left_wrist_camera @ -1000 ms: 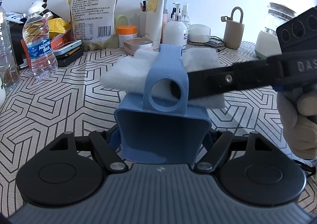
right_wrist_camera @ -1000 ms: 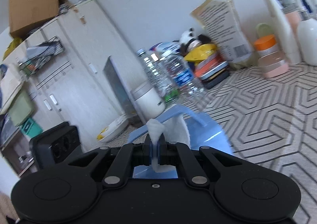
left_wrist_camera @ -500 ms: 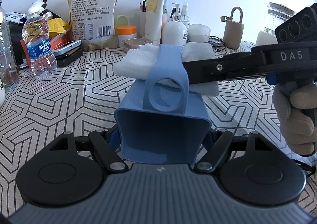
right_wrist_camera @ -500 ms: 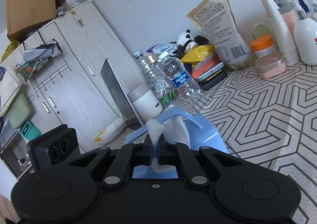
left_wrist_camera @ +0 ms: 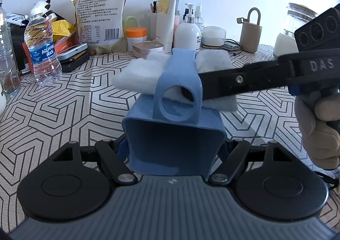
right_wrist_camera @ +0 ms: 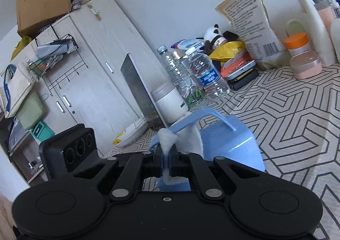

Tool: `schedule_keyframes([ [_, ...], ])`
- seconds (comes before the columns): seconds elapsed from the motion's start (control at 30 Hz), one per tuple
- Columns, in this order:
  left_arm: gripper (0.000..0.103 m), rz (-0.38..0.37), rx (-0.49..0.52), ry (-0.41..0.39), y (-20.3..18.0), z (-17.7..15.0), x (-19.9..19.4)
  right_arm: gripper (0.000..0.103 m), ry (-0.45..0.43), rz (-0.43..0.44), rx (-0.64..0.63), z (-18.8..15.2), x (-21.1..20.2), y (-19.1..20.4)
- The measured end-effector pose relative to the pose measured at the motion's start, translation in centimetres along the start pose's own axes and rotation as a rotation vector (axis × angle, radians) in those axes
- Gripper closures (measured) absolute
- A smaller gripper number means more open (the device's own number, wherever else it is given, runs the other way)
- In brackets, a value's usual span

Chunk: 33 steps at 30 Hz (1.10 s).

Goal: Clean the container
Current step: 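Slide the white wipe back and forth along the container's rim with the right gripper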

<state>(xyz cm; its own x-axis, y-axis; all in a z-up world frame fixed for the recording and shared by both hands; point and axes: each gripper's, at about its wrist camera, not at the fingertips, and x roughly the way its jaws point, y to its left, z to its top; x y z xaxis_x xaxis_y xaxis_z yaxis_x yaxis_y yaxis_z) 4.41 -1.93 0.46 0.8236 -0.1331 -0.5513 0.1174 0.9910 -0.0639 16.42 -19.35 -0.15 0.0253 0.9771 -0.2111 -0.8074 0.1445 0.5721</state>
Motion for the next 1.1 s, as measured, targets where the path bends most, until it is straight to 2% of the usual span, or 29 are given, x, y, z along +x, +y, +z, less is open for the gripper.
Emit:
schedule_keyframes([
  [0.3,0.027,-0.001,-0.002,-0.001,-0.1,-0.1,-0.2,0.099,-0.036,-0.052,0.023,0.2,-0.7,-0.7],
  [1.1,0.027,-0.007,-0.015,-0.002,0.5,0.0,0.1,0.1,-0.048,-0.034,0.077,0.0,-0.4,-1.3],
])
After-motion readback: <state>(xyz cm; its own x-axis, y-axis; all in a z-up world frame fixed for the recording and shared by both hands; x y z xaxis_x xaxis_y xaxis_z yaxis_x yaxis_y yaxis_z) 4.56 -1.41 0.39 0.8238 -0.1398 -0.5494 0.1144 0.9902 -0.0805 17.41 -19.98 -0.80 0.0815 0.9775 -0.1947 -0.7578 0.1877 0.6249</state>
